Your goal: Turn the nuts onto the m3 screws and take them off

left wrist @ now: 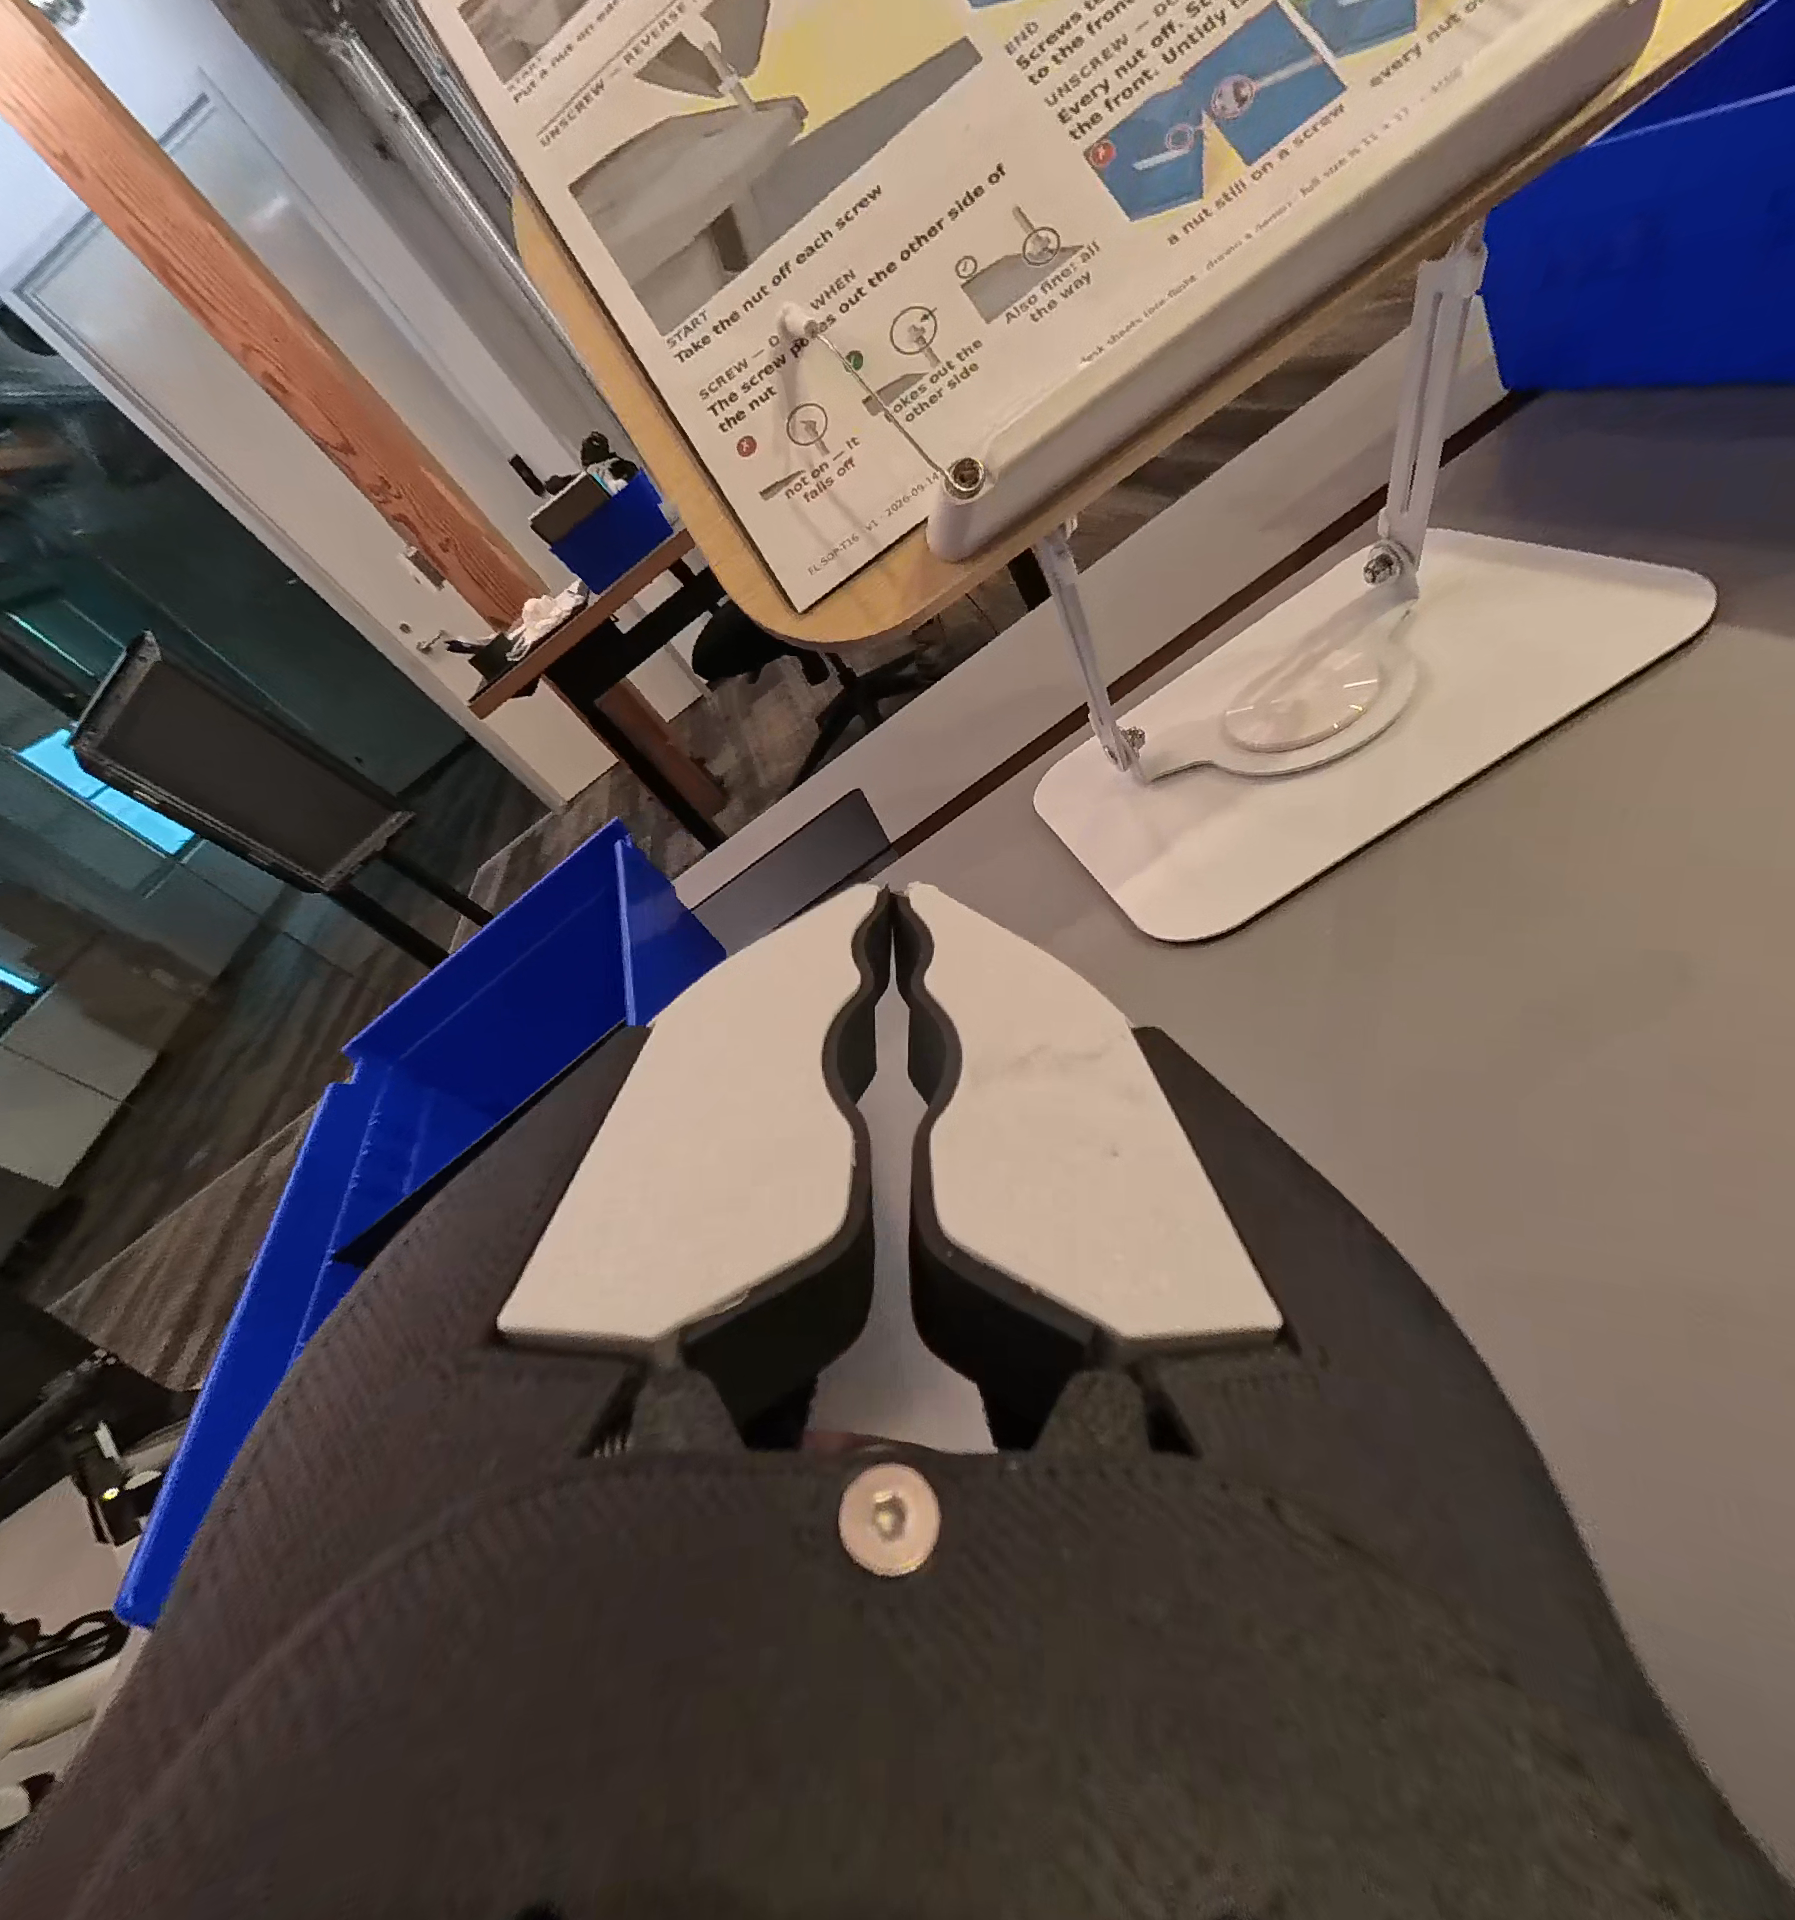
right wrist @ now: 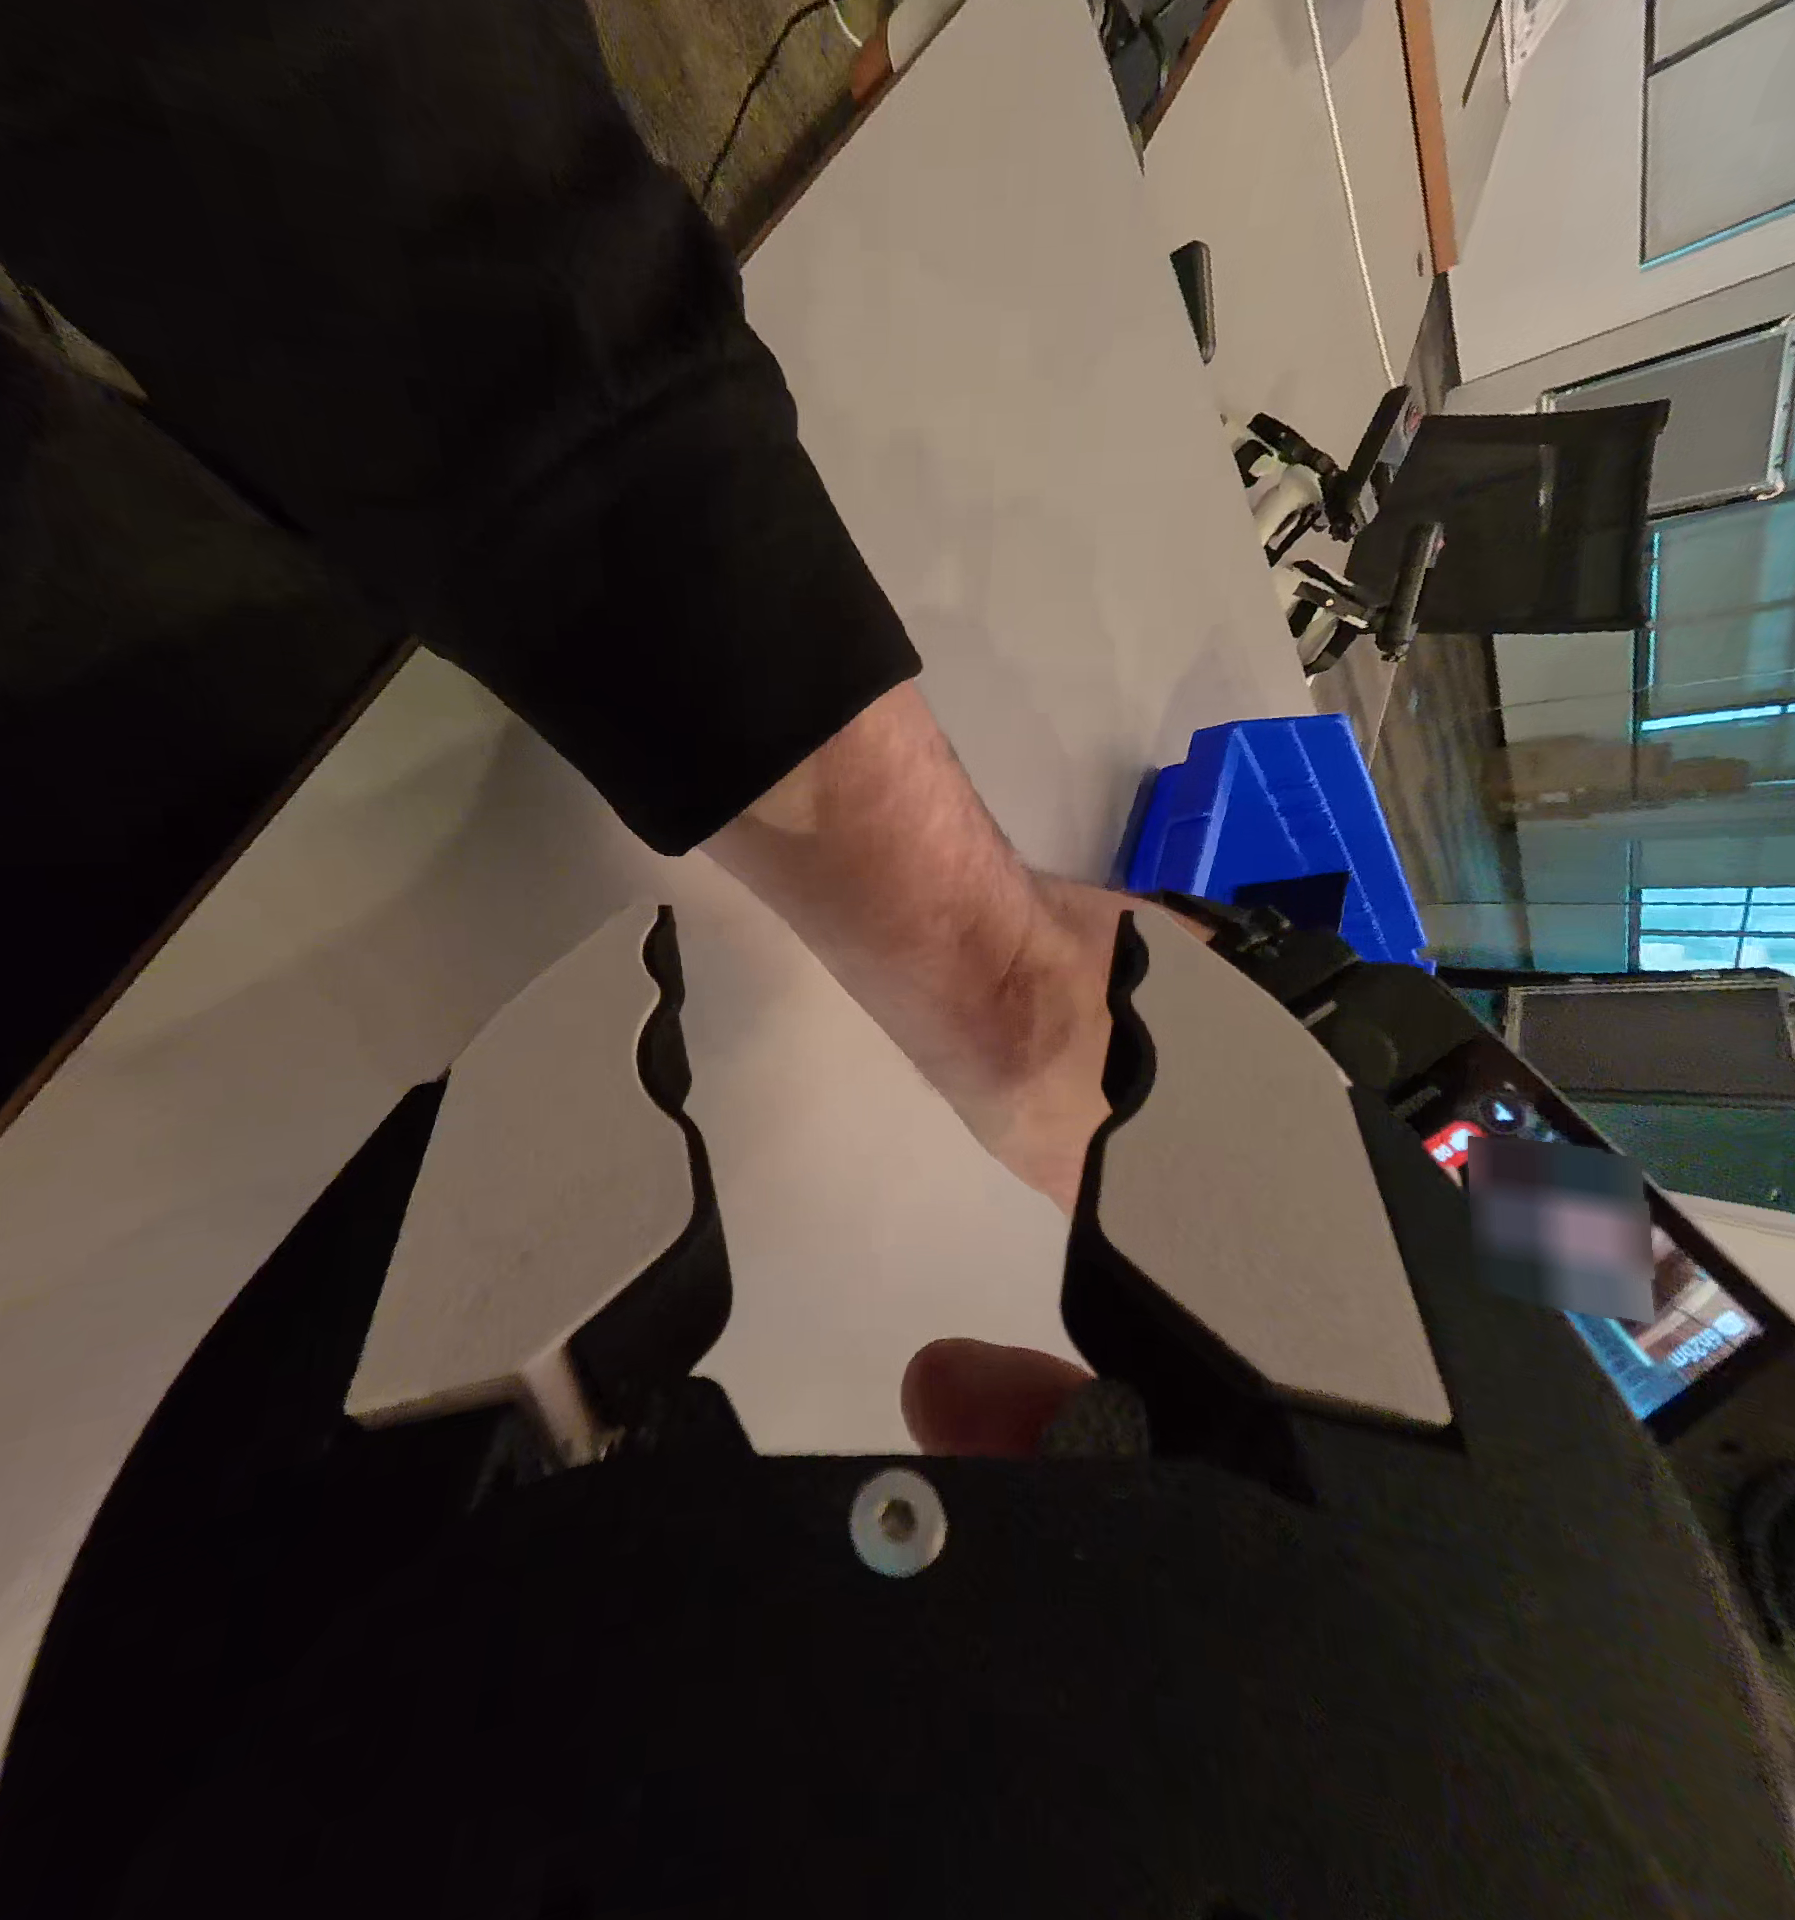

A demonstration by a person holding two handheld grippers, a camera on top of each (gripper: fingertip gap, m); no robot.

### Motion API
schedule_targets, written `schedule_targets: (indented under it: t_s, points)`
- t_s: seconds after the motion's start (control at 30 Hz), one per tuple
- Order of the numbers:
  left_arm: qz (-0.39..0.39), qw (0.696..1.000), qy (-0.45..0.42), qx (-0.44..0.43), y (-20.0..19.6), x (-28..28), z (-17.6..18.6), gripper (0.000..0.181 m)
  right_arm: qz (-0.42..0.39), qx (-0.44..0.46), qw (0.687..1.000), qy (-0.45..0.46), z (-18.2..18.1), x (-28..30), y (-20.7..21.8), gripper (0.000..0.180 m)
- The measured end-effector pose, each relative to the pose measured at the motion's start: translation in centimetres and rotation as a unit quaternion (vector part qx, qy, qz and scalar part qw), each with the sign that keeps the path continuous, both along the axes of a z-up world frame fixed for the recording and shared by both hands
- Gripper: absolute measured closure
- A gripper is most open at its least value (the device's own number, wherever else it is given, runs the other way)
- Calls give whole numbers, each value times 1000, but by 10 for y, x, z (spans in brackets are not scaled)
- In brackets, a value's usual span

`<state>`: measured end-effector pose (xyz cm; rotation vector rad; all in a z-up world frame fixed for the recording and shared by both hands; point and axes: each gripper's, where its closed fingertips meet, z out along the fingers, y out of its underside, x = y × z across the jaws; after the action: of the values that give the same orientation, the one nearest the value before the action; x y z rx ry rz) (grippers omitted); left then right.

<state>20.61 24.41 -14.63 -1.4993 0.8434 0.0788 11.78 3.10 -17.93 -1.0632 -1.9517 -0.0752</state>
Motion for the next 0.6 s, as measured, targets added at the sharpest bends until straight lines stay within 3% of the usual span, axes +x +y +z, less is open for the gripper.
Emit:
schedule_targets:
  t_s: [0.47, 0.6]
  points:
    - [15, 1000, 26, 8, 3, -1, -6, 181, -43, 11, 997, -66, -18, 9, 17, 107]
    - [6, 1000, 19, 5, 1, 2, -6, 181, -27, 29, 999, -30, -2, 5, 7, 104]
